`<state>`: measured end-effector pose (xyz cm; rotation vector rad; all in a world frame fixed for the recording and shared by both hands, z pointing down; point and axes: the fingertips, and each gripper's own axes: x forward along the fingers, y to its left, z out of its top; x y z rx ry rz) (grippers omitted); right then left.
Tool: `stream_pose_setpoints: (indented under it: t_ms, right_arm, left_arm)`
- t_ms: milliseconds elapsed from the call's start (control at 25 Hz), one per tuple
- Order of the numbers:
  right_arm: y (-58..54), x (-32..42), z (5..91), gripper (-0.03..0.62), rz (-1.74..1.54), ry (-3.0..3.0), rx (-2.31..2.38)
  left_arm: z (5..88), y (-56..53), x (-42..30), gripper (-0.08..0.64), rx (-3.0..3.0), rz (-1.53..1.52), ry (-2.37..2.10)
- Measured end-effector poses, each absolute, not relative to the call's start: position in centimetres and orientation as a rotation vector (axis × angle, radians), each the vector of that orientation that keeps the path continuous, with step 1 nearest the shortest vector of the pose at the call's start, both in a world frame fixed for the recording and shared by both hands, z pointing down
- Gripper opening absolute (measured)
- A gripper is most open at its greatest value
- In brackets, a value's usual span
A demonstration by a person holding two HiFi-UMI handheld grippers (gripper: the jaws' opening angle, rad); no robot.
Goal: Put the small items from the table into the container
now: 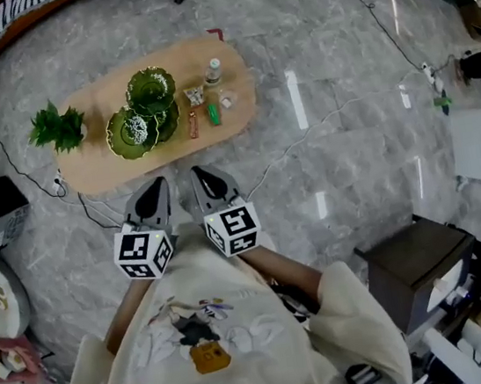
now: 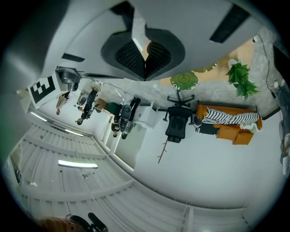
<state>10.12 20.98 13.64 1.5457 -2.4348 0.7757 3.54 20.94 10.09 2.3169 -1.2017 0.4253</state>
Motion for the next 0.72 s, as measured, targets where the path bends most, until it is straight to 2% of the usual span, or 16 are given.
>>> stream_pose_setpoints:
  t_ms: [720]
  right_arm:
    - [17.2,12.3,19.6,0.005,0.930,-2.307,1.519]
  left_arm:
    - [15.9,16.6,4.8,0.008,2.152,0.446,-1.188]
